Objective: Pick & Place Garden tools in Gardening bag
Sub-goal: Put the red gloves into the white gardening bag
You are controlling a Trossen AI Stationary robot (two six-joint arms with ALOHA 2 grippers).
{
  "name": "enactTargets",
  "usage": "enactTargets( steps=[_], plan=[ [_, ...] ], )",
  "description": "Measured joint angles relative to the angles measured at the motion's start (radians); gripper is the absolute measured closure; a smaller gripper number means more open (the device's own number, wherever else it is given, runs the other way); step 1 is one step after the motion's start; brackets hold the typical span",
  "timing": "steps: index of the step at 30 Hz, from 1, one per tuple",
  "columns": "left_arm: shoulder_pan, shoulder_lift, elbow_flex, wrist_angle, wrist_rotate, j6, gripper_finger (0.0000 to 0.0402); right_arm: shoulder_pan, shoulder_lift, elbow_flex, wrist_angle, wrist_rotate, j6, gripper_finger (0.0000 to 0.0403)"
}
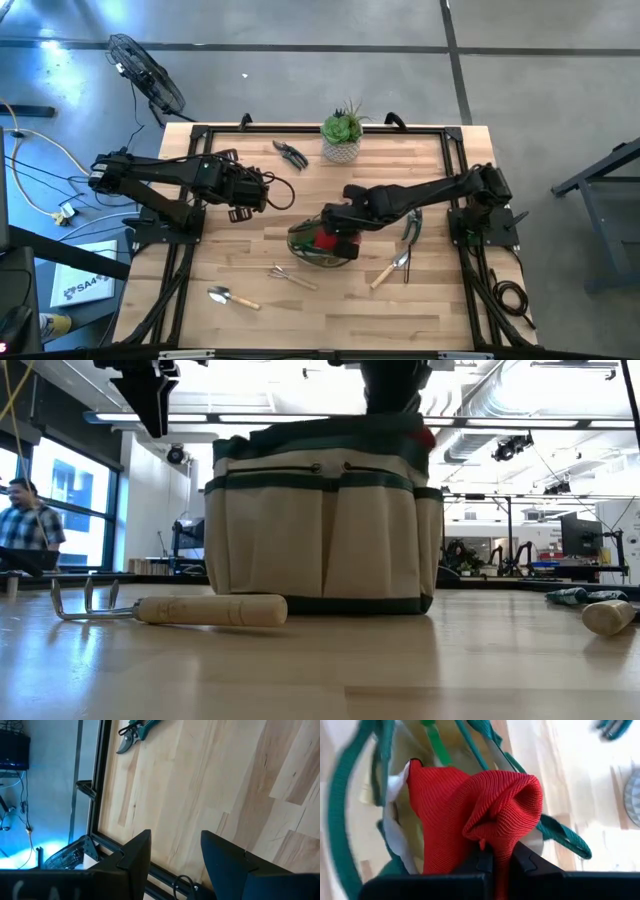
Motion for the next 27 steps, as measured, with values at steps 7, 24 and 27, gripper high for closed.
enactTargets(
  steps=[7, 24, 27],
  plan=[
    [0.0, 0.0, 0.0, 0.014, 0.0, -0.001, 0.0235, 0.001, 0.001, 0.0, 0.121, -0.071, -0.087, 0.0395],
    [0.0, 0.0, 0.0, 0.018, 0.011, -0.001, 0.0235, 0.002, 0.001, 0.0, 0.23, -0.144, -0.16, 0.0395],
    [0.0, 0.0, 0.0, 0.018, 0.012, -0.001, 0.0235, 0.001, 0.005, 0.0, 0.242, -0.155, -0.167, 0.0395]
  ],
)
